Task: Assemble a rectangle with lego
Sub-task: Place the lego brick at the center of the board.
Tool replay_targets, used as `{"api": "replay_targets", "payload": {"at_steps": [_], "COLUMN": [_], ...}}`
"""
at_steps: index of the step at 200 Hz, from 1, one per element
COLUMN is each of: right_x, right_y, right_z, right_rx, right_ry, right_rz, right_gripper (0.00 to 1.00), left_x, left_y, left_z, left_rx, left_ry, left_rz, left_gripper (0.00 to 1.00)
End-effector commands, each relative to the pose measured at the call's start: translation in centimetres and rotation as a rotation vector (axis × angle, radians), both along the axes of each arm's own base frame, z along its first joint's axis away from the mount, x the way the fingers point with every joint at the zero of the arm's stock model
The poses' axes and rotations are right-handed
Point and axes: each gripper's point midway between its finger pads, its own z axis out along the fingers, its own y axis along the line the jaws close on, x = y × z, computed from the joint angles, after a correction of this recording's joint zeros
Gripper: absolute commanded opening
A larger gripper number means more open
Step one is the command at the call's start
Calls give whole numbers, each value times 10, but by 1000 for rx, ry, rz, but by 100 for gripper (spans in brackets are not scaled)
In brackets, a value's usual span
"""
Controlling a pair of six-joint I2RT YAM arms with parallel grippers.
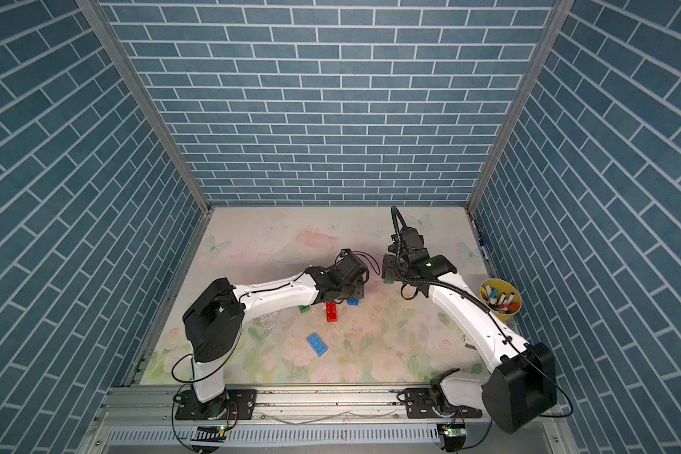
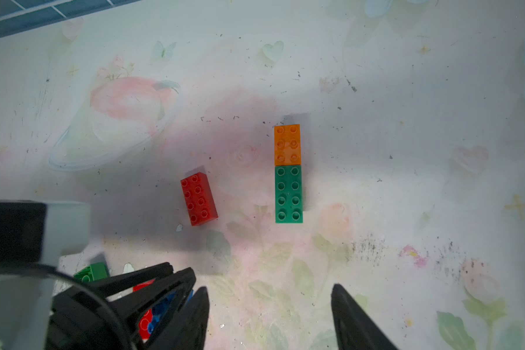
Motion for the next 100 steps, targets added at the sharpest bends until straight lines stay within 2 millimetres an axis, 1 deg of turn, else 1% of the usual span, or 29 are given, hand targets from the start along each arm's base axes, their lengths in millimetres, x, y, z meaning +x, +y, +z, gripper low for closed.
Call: {"api": "replay_targets", "payload": {"at_steps": [1,14,38,48,60,74,83,100], "right_x": [-3,-5,-8,-8,-9,-9,-9,-9], "right_y": [-9,-11,-12,-12,-12,-12,-13,-13], "right_z": [1,1,2,2,2,2,2,3], "right_rx": [6,6,7,6,6,5,4,-3], "right_ry": [-8,-11,-11,-11,-10,-8,-6,-3], "right_rz": [-52,-53,-54,-53,-54,-52,-53,-48], "right_gripper": [64,64,64,64,64,64,64,65], "left_x": [-12,-14,-14,-14,-15,-14,-14,-12], "left_y": [2,3,5,5,5,4,3,2], "left_z": [-35,-42,-47,-49,-52,-51,-51,-46], "left_rx": [10,13,22,26,32,26,25,20], "left_ry": [78,92,98,100,104,103,102,92], "left_rz": [33,36,43,42,40,37,33,28], "left_gripper": [24,24,24,26,35,50,58,68]}}
